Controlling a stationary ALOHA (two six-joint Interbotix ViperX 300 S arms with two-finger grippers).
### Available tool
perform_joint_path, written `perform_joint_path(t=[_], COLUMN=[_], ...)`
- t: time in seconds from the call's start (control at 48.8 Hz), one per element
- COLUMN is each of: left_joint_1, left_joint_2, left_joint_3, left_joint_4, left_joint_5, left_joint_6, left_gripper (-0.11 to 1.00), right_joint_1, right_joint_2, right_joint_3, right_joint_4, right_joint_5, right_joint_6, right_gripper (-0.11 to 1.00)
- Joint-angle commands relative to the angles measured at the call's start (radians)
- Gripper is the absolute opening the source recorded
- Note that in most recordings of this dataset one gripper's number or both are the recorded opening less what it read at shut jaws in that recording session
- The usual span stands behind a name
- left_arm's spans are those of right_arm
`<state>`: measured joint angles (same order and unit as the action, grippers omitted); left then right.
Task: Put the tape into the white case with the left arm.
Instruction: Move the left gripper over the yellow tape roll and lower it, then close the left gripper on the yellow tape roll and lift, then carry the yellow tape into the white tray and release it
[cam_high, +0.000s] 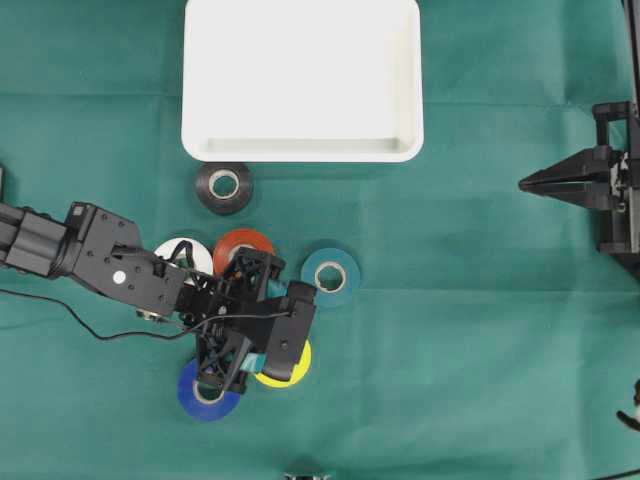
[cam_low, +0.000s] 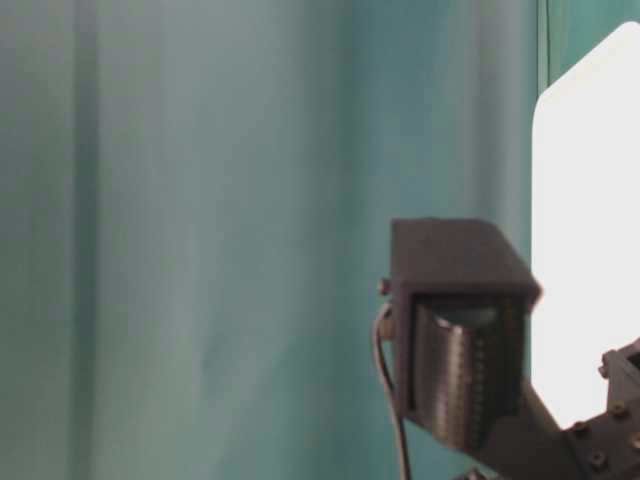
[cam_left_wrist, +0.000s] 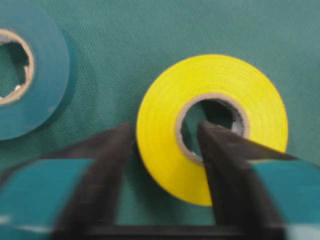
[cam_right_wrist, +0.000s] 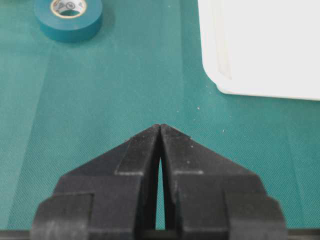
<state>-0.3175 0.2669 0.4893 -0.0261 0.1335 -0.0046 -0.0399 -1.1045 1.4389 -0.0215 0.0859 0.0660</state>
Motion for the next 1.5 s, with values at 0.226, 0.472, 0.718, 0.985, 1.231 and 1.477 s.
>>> perform_joint_path(t=[0.226,0.472,0.718,0.985,1.231,1.477], left_joint_1=[0.002,-0.011,-0.032,0.002,0.120,0.270], left_joint_2=[-0.023,-0.058,-0.170,-0.210,-0.213,-0.219], left_joint_3=[-0.032,-0.040,-0.063,-0.078,-0.058,-0.057], left_joint_4=[0.000,-0.002,0.000,0.000,0.000,0.003], left_joint_5=[-0.003,0.006,0.046,0.130,0.183,0.184], left_joint_6=[0.003,0.000,0.000,0.005,0.006,0.012], left_gripper=[0.25,0.25,0.25,0.25,0.25,0.25], right_joint_1=[-0.002,-0.002,-0.002,-0.002,-0.002,-0.002], right_joint_2=[-0.002,-0.028,-0.035,-0.035,-0.035,-0.035], right_joint_3=[-0.008,0.000,0.000,0.002,0.005,0.008], right_joint_4=[-0.002,0.000,0.000,0.000,0.000,0.000], right_joint_5=[-0.011,-0.011,-0.009,-0.011,-0.015,-0.018], right_joint_6=[0.002,0.002,0.002,0.002,0.002,0.002], right_gripper=[-0.10,-0.10,-0.10,-0.10,-0.10,-0.10])
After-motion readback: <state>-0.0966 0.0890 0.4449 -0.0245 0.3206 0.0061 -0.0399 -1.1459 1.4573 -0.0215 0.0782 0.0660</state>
